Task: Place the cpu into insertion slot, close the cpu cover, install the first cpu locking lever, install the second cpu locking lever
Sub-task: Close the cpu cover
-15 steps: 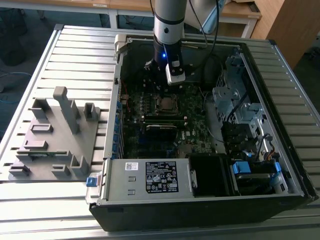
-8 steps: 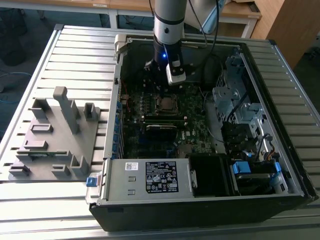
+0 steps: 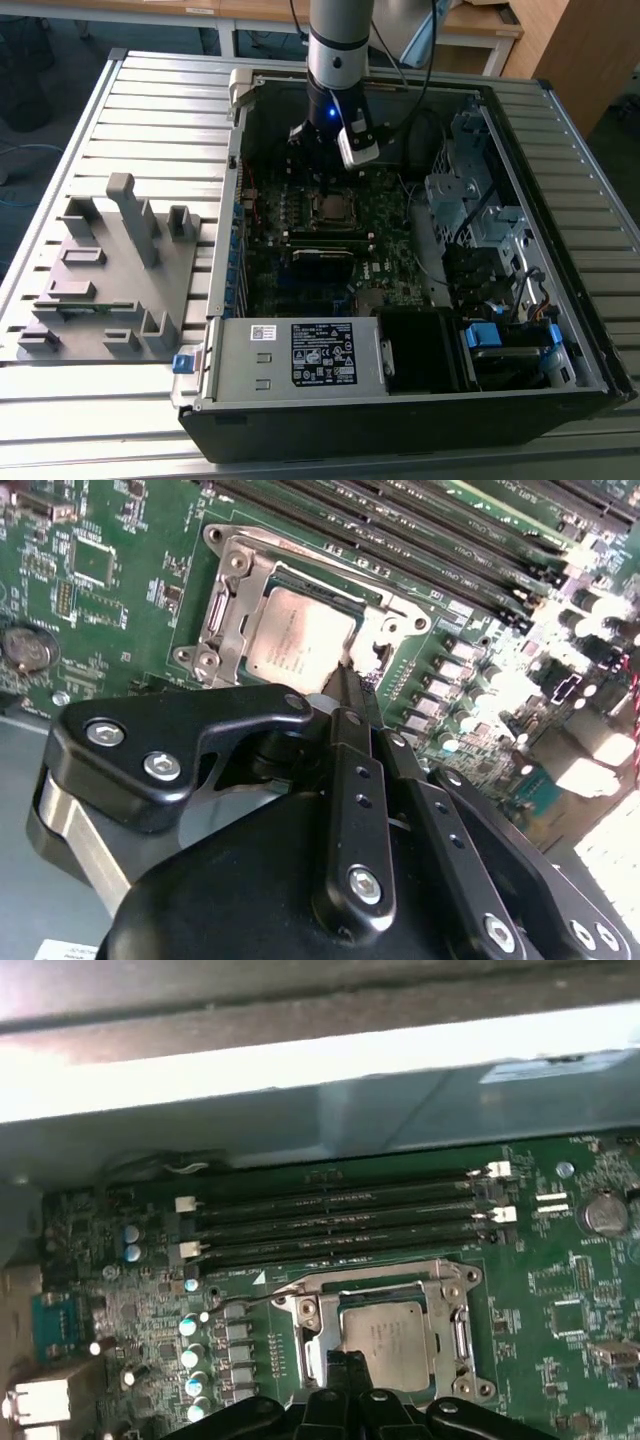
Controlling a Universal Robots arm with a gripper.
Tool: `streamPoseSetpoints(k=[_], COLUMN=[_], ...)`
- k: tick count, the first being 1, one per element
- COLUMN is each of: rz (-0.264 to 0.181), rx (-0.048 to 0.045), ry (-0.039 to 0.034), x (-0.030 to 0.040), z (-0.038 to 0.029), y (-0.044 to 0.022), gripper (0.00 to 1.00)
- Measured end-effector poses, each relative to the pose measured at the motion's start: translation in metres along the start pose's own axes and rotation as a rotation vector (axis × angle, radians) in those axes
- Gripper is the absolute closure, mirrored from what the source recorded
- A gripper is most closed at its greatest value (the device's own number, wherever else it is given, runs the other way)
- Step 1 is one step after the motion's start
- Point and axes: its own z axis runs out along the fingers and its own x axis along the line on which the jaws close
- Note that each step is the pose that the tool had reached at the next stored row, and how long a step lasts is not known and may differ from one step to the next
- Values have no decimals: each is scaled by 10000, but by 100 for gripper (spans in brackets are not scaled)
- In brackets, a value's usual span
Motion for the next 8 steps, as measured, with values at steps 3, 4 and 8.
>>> streamPoseSetpoints(k=[3, 4, 8], rz=[-235, -311, -494], rx=[-8, -7, -10], ry=[-25, -44, -72], x=[-1, -1, 0], z=[15, 21, 41], y=[1, 0, -1], gripper=[90, 90, 90])
